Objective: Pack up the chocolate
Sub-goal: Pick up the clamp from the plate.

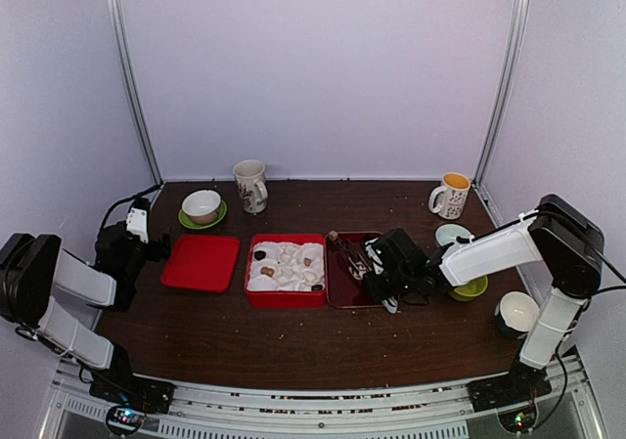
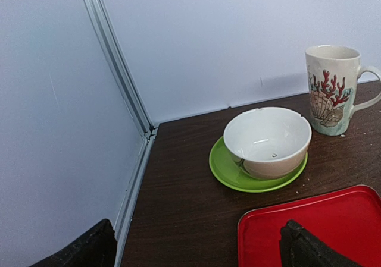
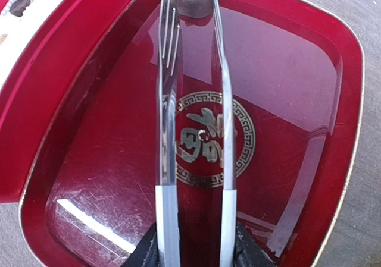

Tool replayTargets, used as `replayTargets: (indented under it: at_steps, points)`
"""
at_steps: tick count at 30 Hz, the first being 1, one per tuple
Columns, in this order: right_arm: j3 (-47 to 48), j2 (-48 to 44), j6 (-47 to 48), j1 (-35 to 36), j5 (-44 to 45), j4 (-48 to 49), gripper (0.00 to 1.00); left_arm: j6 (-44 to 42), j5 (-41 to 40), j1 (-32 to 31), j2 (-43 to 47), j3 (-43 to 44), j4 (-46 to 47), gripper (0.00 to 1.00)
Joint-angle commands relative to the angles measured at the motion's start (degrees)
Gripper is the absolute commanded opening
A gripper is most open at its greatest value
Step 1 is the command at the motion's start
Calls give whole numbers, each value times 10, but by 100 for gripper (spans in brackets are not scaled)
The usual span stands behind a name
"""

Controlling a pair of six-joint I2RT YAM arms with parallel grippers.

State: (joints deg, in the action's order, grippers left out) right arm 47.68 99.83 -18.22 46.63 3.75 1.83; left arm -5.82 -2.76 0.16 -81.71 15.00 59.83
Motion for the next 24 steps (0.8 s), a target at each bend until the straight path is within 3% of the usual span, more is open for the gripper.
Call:
replayTargets:
  at_steps: [1, 24]
  points:
    - [13, -33, 0, 4, 25, -12, 34, 6, -3, 4, 3, 8, 15, 98]
    - [18, -107, 31, 4, 26, -55, 38, 6, -2, 4, 2, 8, 13, 98]
